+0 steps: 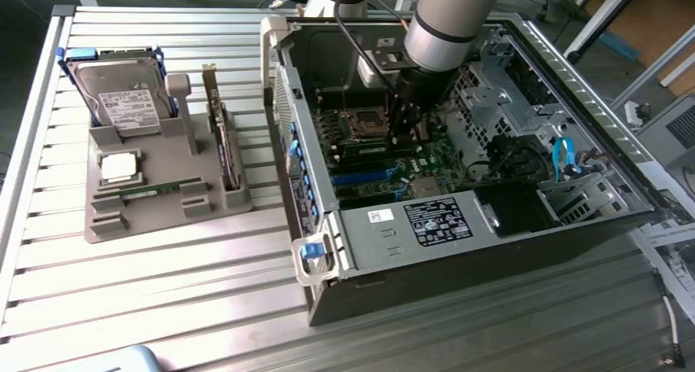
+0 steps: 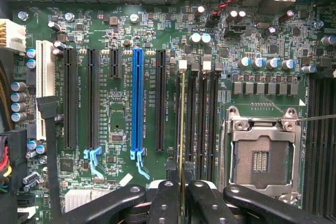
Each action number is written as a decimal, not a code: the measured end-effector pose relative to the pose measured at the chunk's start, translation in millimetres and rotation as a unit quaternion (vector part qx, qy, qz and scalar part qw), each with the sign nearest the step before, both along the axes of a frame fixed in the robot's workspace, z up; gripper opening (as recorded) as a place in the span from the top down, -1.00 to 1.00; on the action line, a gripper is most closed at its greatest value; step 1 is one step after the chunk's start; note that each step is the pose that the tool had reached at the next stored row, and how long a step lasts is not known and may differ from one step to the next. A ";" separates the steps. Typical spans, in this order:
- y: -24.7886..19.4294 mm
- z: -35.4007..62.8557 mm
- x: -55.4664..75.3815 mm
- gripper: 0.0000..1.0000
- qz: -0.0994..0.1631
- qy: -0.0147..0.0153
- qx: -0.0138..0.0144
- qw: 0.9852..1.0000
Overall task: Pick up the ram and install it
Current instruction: 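Insert the ram into the slot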
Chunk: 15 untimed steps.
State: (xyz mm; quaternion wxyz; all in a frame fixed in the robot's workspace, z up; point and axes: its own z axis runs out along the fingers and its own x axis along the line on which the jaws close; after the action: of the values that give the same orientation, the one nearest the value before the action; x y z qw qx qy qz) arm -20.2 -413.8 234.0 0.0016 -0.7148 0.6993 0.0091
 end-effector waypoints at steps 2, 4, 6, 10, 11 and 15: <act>0.0 -0.5 -0.1 0.73 0.000 0.000 0.000 1.000; 0.1 -1.4 -0.1 0.73 0.000 0.000 0.000 1.000; 0.0 -2.3 -0.1 0.73 0.000 0.000 0.000 1.000; 0.0 -2.7 -4.2 0.73 0.000 0.000 -0.001 1.000; 0.0 -2.7 -4.8 0.73 0.000 0.000 0.000 1.000; 0.0 -2.8 -4.9 0.73 0.000 0.000 -0.001 1.000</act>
State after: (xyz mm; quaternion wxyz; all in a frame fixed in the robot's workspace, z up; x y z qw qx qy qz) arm -25.1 -413.8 231.3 0.0013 -0.7147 0.6994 0.0088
